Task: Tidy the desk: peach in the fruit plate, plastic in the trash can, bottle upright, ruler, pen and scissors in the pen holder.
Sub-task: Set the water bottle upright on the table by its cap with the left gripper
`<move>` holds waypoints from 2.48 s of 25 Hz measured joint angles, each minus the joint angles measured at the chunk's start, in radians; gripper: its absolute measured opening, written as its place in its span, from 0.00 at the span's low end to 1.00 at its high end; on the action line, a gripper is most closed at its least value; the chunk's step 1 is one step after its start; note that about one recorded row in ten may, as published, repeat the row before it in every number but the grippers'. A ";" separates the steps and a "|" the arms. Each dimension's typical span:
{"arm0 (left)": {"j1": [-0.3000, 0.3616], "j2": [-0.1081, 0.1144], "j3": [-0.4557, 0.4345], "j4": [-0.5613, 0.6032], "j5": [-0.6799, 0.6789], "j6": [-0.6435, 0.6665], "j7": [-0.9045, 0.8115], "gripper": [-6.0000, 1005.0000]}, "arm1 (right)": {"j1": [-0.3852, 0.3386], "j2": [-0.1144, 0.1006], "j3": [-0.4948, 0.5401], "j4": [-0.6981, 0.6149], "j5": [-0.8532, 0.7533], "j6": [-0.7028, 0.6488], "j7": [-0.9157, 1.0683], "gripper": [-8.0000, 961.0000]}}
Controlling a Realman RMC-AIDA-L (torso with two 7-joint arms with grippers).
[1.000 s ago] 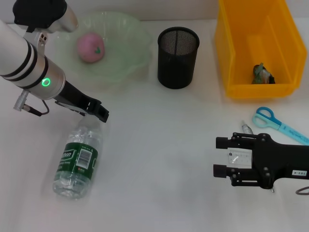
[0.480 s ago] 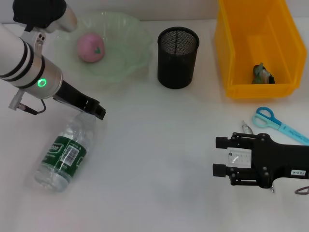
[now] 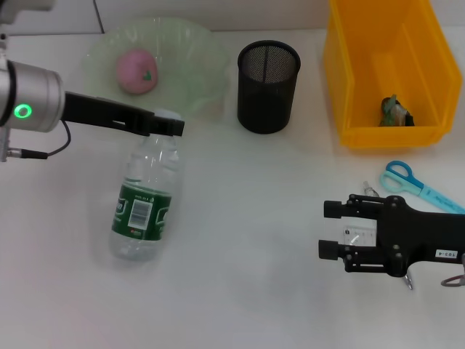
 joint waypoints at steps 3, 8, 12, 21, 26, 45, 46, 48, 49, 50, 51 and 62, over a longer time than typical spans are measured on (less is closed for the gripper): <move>0.039 0.001 -0.080 -0.017 -0.123 0.028 0.112 0.45 | 0.006 0.000 -0.002 0.000 0.004 -0.006 0.001 0.77; 0.093 0.001 -0.118 -0.070 -0.299 0.036 0.283 0.45 | 0.020 0.000 -0.002 0.009 0.005 -0.006 0.002 0.77; 0.109 0.001 -0.133 -0.110 -0.366 0.038 0.360 0.45 | 0.024 0.002 -0.001 0.009 0.005 -0.006 0.002 0.77; 0.145 0.000 -0.198 -0.319 -0.639 0.078 0.766 0.45 | 0.027 0.012 0.003 0.009 0.007 0.000 0.003 0.77; 0.166 -0.001 -0.203 -0.412 -0.765 0.108 1.049 0.45 | 0.036 0.015 0.004 0.026 0.011 0.000 0.003 0.77; 0.156 -0.006 -0.223 -0.708 -0.961 0.096 1.604 0.45 | 0.081 0.016 0.020 0.119 0.023 0.064 0.003 0.77; 0.156 -0.007 -0.223 -0.728 -0.985 0.094 1.630 0.45 | 0.083 0.016 0.020 0.122 0.023 0.064 0.003 0.77; 0.151 -0.008 -0.224 -0.764 -1.012 0.086 1.675 0.45 | 0.088 0.016 0.020 0.132 0.024 0.064 0.003 0.77; 0.151 -0.008 -0.224 -0.764 -1.012 0.086 1.675 0.45 | 0.088 0.016 0.020 0.132 0.024 0.064 0.003 0.77; 0.150 -0.008 -0.224 -0.770 -1.013 0.081 1.682 0.46 | 0.089 0.017 0.019 0.134 0.024 0.064 0.003 0.77; 0.148 -0.008 -0.223 -0.775 -1.014 0.073 1.686 0.46 | 0.090 0.017 0.019 0.135 0.024 0.064 0.003 0.77; 0.131 -0.007 -0.216 -0.806 -1.015 0.031 1.695 0.48 | 0.091 0.017 0.019 0.138 0.024 0.069 0.005 0.77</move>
